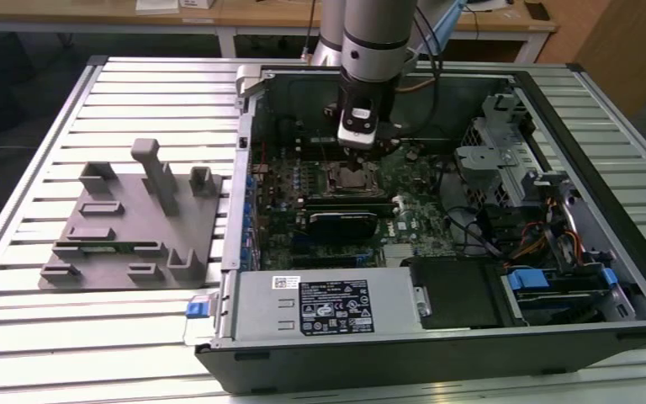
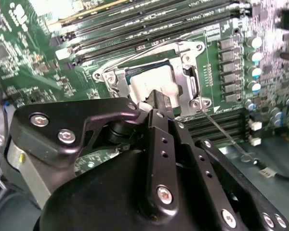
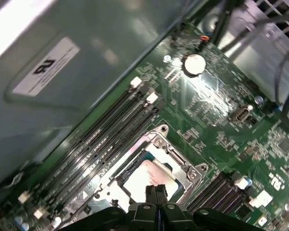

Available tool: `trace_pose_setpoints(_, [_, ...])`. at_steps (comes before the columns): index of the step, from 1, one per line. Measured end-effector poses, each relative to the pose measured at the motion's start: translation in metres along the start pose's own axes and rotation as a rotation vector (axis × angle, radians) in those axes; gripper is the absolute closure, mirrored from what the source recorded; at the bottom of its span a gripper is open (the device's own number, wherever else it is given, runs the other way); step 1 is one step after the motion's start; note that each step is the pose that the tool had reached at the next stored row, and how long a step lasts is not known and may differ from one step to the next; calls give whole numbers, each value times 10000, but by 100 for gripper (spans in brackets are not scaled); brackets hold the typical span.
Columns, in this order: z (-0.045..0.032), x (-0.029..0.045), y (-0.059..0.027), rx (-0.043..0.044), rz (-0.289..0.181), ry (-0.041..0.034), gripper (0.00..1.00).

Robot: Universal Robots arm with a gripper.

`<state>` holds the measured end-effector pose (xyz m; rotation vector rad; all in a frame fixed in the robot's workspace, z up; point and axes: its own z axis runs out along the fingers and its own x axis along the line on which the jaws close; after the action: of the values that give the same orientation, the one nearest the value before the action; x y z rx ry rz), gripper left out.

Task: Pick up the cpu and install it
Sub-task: 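Close the cpu cover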

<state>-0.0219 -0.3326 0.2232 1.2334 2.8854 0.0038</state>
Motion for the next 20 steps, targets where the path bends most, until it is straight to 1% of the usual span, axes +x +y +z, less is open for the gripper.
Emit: trace_pose_setpoints(20, [2, 0, 0, 1, -3441, 5, 89])
